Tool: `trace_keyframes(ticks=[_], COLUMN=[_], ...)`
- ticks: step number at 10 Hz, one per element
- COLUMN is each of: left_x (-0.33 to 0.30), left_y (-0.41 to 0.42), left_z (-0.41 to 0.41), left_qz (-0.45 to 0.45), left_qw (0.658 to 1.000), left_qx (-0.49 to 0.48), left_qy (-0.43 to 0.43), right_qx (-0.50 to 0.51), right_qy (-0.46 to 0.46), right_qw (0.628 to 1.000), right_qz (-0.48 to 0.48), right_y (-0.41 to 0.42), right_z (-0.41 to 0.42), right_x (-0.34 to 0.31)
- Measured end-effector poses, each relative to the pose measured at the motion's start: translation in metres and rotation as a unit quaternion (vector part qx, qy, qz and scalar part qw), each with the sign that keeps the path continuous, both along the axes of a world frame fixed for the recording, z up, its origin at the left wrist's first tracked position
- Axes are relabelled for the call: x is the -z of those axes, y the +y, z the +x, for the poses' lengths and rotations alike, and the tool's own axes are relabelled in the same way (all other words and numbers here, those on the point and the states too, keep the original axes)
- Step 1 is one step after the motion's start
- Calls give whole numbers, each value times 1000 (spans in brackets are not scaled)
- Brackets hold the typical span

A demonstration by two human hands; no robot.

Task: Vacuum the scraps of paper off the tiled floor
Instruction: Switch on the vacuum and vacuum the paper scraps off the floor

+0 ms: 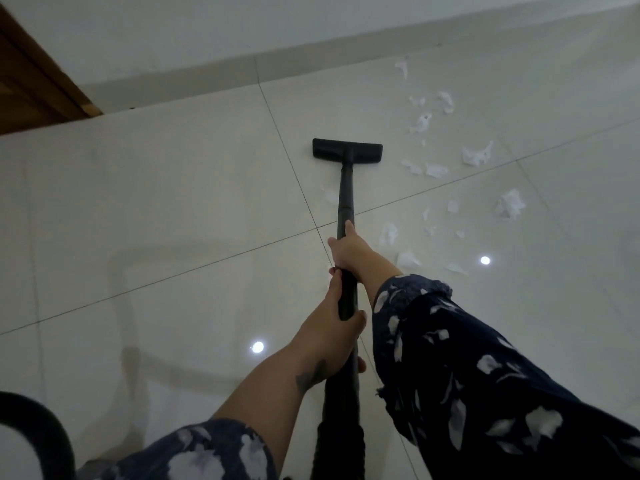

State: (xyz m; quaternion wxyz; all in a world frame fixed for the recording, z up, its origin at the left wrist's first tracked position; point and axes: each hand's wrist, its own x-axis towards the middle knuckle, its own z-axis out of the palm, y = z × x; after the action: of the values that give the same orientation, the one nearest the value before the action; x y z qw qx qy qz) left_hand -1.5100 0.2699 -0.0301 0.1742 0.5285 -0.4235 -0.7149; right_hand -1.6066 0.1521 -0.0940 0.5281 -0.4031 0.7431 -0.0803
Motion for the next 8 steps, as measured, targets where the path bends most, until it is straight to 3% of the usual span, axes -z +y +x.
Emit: trace_keyframes(ticks=[3,4,5,8], left_x=[-7,-10,-16,-41], left_y=[-4,6,31,137], left_z=[-5,-5,0,34], left_qz=[-3,-8,-4,-8], left_qw=[1000,1000,1000,999], left_qx=[-15,-10,-6,36], left_qy=[-11,-15,-10,-10], right_qx=[-14,-165,-77,-13], right_qy=[-2,110,53,23], right_qw=[1000,979,996,1000], right_qz=[25,56,5,-11], right_y=[-6,6,38,151], right_z=[-1,0,8,34], right_x=[-9,-14,-18,-34])
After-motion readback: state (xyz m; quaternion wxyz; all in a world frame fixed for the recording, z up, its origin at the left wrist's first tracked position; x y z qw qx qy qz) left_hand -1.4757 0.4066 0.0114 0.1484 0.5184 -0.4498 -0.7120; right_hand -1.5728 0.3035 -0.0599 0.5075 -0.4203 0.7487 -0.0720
